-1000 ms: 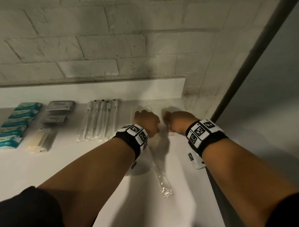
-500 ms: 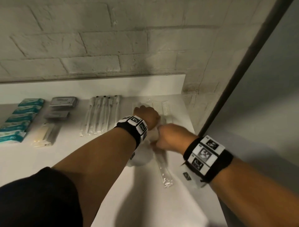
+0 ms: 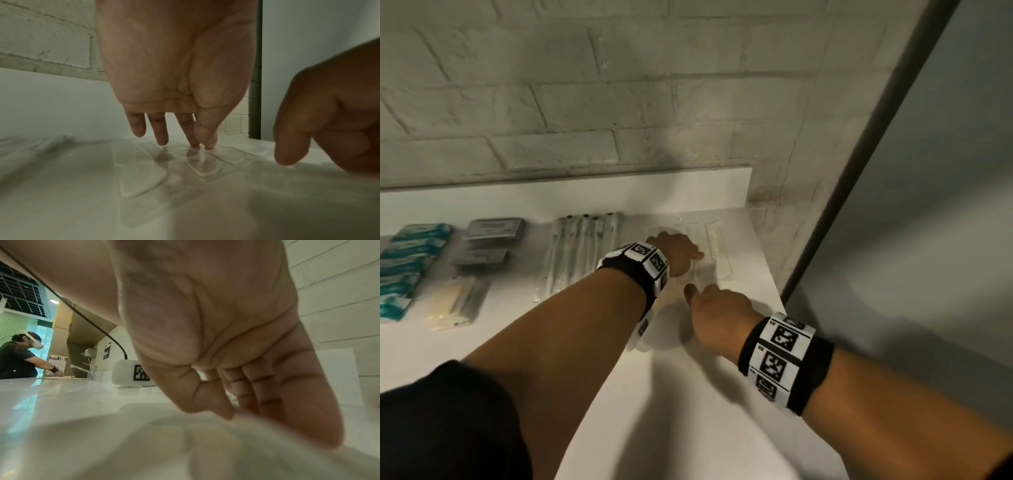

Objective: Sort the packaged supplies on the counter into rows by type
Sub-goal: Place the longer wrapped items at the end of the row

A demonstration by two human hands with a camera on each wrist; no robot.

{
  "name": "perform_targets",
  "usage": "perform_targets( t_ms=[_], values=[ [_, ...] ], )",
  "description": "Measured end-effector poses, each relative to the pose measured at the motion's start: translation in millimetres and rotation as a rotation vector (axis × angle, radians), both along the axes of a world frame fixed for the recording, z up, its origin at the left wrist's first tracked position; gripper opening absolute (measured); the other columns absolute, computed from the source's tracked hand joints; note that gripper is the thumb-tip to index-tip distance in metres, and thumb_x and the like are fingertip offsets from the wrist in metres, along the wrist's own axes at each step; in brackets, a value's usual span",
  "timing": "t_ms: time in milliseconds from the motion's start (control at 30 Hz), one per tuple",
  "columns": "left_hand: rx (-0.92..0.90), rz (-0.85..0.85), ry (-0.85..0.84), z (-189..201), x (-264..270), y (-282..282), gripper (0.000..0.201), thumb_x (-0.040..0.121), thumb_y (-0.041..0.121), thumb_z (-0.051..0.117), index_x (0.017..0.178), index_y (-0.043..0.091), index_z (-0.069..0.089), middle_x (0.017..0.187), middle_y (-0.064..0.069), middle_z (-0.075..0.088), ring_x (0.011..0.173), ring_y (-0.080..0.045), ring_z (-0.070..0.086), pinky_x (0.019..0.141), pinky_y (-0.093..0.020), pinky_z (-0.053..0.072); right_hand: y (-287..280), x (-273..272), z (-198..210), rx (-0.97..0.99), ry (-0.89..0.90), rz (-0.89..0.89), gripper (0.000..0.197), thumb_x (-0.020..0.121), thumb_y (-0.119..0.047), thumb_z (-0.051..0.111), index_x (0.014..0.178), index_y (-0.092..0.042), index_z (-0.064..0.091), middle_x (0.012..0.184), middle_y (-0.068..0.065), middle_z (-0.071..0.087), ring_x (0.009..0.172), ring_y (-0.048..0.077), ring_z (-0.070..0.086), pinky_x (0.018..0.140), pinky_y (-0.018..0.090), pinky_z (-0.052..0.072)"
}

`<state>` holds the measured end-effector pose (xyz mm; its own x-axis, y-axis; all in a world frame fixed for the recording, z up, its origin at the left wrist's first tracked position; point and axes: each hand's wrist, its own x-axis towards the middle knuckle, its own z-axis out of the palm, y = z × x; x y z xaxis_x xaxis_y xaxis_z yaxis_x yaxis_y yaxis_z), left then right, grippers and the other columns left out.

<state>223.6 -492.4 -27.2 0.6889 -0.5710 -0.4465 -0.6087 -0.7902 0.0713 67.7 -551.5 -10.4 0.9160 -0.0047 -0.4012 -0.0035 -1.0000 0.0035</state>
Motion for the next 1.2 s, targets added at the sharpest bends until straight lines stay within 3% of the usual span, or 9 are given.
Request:
perform_targets(
  t_ms=[133,233,333,400,467,567,800,1100,1200],
  values=[
    [-0.047,0.025,0.015,0.5,1.8,2.5,0.046,0.096,0.025,0.038,0.138,0.040,0.047,0.151,0.007,0.037,0.136,-0.025,0.035,0.114,-0.041,0.029,-22.6,9.8,12.9,0.125,0.019,-0.075,0.056,0.094,-0.016,0.047,0.145,-0.009,0.026,0.114,0.011,0.059,0.099,0.028,0.062,0.071,0.032,0.046],
    [-0.120,0.082,0.027,-2.2,1.5,4.0,0.049,0.089,0.022,0.042,0.126,0.051,0.054,0.144,0.007,0.046,0.130,-0.023,0.042,0.109,-0.039,0.037,-56.2,31.1,29.6,0.305,0.004,-0.272,0.047,0.090,-0.003,0.048,0.137,-0.007,0.038,0.097,0.009,0.058,0.076,0.021,0.056,0.052,0.021,0.041],
    [-0.141,0.140,0.018,-6.4,3.0,1.7,0.043,0.082,0.036,0.043,0.117,0.056,0.058,0.139,0.009,0.048,0.127,-0.021,0.045,0.109,-0.037,0.036,-95.6,56.8,34.4,0.435,-0.115,-0.509,0.055,0.086,0.000,0.057,0.136,-0.016,0.042,0.103,0.011,0.062,0.080,0.024,0.065,0.066,0.033,0.057],
    [-0.141,0.129,-0.027,-7.1,2.7,-0.9,0.039,0.080,0.044,0.044,0.115,0.056,0.060,0.137,0.009,0.050,0.126,-0.021,0.046,0.108,-0.035,0.037,-111.0,67.0,26.9,0.356,-0.166,-0.462,0.063,0.085,-0.003,0.059,0.141,-0.021,0.039,0.128,0.009,0.058,0.109,0.027,0.061,0.088,0.032,0.051],
    [-0.131,0.093,-0.074,-5.6,1.8,-1.9,0.037,0.086,0.037,0.049,0.119,0.053,0.058,0.139,0.011,0.049,0.127,-0.020,0.043,0.108,-0.031,0.034,-114.6,68.3,19.1,0.181,-0.103,-0.308,0.055,0.088,-0.009,0.058,0.141,-0.018,0.043,0.140,0.006,0.052,0.123,0.026,0.052,0.094,0.029,0.042],
    [-0.138,-0.013,-0.158,-3.8,0.4,-4.2,0.039,0.092,0.026,0.048,0.126,0.044,0.056,0.142,0.011,0.046,0.129,-0.023,0.039,0.102,-0.031,0.030,-115.0,64.7,9.3,0.066,-0.010,-0.138,0.056,0.087,-0.023,0.065,0.140,-0.020,0.046,0.137,0.006,0.054,0.121,0.027,0.053,0.094,0.032,0.043],
    [-0.214,-0.124,-0.319,2.2,-21.6,-25.3,0.042,0.088,0.045,0.053,0.129,0.035,0.056,0.142,0.007,0.048,0.132,-0.024,0.036,0.106,-0.038,0.026,-126.1,71.1,8.1,0.076,-0.002,-0.129,0.068,0.084,-0.025,0.068,0.146,-0.027,0.039,0.145,0.002,0.047,0.128,0.025,0.048,0.101,0.032,0.039],
    [-0.193,-0.025,-0.285,-4.3,-32.8,-41.0,0.055,0.083,0.054,0.057,0.134,0.033,0.052,0.140,0.005,0.052,0.132,-0.023,0.037,0.108,-0.039,0.025,-131.7,70.6,6.4,0.096,-0.042,-0.139,0.073,0.084,-0.027,0.066,0.148,-0.023,0.032,0.135,0.007,0.056,0.117,0.028,0.055,0.093,0.033,0.044],
    [-0.173,-0.007,-0.273,-3.5,-32.8,-40.2,0.055,0.084,0.055,0.054,0.135,0.034,0.050,0.142,0.005,0.050,0.134,-0.023,0.036,0.109,-0.039,0.025,-133.6,70.0,1.7,0.090,-0.034,-0.131,0.065,0.086,-0.030,0.066,0.145,-0.025,0.038,0.134,0.006,0.056,0.118,0.027,0.054,0.093,0.034,0.043]
  ],
)
